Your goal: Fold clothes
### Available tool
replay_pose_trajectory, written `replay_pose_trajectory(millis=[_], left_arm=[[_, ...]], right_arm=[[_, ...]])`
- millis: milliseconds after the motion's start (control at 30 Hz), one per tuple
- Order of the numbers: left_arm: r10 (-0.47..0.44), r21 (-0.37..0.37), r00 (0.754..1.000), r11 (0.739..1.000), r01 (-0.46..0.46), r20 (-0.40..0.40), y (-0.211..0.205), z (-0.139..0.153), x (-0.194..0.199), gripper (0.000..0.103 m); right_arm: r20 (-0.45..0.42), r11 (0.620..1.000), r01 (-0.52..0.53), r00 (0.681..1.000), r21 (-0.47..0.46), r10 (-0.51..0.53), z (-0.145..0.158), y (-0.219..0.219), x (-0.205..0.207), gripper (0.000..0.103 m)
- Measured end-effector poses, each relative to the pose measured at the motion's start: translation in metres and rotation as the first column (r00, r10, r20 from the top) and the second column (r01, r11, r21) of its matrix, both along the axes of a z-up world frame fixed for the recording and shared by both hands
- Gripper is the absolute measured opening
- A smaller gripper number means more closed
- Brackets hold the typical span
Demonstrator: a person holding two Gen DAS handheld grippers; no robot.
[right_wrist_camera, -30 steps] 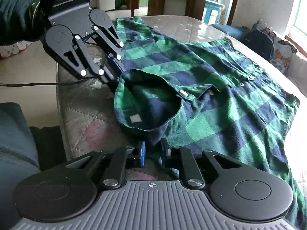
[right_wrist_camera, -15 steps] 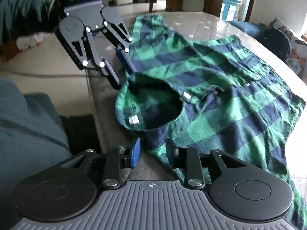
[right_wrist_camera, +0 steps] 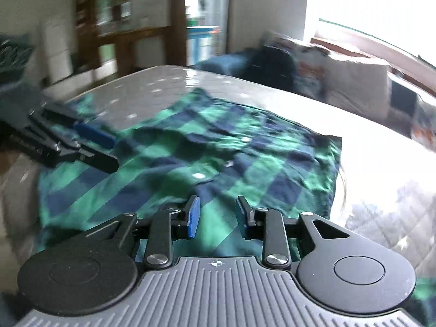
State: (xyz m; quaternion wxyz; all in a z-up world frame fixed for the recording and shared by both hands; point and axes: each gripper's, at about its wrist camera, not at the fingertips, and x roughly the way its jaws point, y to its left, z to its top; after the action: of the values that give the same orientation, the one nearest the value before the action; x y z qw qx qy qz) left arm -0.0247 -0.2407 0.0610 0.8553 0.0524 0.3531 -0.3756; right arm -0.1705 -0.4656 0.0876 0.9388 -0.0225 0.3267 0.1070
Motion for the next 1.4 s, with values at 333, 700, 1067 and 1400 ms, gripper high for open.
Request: replay_pose_trajectory(millis=[333,700,1067,1400], left_arm=[[0.149,0.001,0.987,0.989,-0.149,-0.063,-0.016,-0.04,0.045,0.053],[0.232,0.042,0.972,0.972,-0.231,-0.021,0.021,-0.041,0.057,0.053],[0.041,-0.028,0.998,0.999,-0.042,-0.041,-0.046,-0.032,0.06,0.053],[0.081,-0.018,0.995,0.996,-0.082,-0.053,-0.062,-0.051,0.104,0.053]], right_arm=[[-0.072,0.994,0.098,0.993,0.04,-0.095,-0.046,-0.004,0.031,0.028],[-0.058,0.981,0.163,0.984,-0.103,-0.169,-0.044,-0.035,0.026,0.029],[-0.066,0.997,0.005,0.998,-0.072,-0.01,-0.043,0.001,0.064,0.029],[-0.093,0.997,-0.034,0.995,-0.073,0.027,-0.043,0.005,0.081,0.032]])
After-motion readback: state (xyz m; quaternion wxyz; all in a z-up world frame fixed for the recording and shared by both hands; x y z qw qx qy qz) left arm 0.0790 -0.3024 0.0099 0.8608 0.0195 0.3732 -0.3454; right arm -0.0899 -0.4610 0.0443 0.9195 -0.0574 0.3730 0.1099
